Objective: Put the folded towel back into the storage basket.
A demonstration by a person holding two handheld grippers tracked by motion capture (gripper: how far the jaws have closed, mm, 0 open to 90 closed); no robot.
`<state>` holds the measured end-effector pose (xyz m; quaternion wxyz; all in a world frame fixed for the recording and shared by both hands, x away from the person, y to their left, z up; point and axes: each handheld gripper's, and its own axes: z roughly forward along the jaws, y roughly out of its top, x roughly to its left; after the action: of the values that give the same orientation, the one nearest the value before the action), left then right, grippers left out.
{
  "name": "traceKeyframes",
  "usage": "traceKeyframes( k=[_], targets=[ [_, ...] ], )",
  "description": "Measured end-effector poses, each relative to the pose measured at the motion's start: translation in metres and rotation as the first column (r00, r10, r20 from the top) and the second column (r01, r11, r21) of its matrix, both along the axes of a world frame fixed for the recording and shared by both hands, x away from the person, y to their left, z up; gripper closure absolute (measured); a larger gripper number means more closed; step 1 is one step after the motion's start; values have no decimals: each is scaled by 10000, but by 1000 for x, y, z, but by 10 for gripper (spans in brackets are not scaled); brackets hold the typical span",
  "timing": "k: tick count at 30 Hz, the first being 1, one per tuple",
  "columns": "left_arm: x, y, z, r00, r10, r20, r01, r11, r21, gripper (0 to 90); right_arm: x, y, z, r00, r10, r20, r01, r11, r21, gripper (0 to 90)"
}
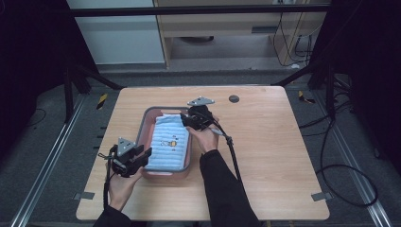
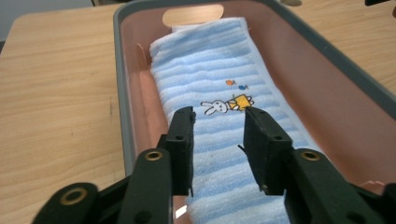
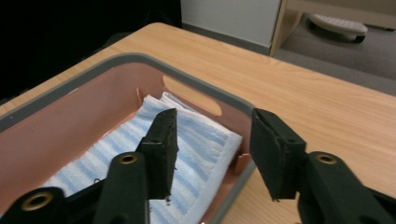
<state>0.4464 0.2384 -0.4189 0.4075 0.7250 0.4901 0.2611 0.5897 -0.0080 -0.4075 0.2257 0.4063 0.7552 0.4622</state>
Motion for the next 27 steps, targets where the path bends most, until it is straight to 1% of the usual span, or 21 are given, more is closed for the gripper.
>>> traceKeyframes(
  k=[1,5,6,7,8,10,11,12,13,17,19,20,21,26,27],
  targets=[
    [-1,0,2,10000,-69,59,69,10000,-53,579,-4,-7,4,10000,-24,73,23,9998,211,434],
    [-2,1,6,9997,-166,187,168,9998,-88,535,-13,-25,11,9997,-59,216,50,9991,421,360],
    [-2,1,6,9997,-166,187,168,9998,-88,525,-16,-30,12,9998,-49,216,39,9989,461,346],
    [-2,2,6,9996,-190,219,192,9998,-99,525,-16,-30,12,9998,-49,216,39,9989,461,346],
    [-2,3,8,9994,-239,251,242,9996,-118,508,-21,-40,14,9996,-64,282,49,9986,533,328],
    [-3,3,9,9992,-325,250,328,9994,-96,497,-25,-51,15,9994,-135,304,115,9979,637,320],
    [-3,3,9,9992,-325,250,328,9994,-96,491,-25,-51,15,9994,-135,304,115,9979,637,320],
    [-3,4,10,9988,-372,309,375,9992,-97,485,-29,-61,15,9994,-197,271,177,9972,720,312],
    [-3,5,11,9987,-379,346,383,9992,-112,477,-32,-66,15,9994,-216,255,197,9970,748,307],
    [-1,10,11,9987,-382,349,388,9991,-148,442,-43,-86,12,9995,-241,210,228,9978,616,286],
    [0,12,11,9989,-368,297,376,9990,-260,430,-49,-97,10,9994,-305,184,295,9982,519,274],
    [0,12,11,9989,-368,297,376,9990,-260,423,-49,-97,10,9994,-305,184,295,9982,519,274],
    [1,15,10,9990,-332,285,339,9990,-276,413,-55,-108,8,9992,-376,144,369,9982,473,264],
    [3,22,10,9987,-274,422,281,9995,-168,371,-68,-138,1,9976,-686,76,683,9971,334,242],
    [3,22,10,9987,-274,422,281,9995,-168,365,-68,-138,1,9976,-686,76,683,9971,334,242]
  ],
)
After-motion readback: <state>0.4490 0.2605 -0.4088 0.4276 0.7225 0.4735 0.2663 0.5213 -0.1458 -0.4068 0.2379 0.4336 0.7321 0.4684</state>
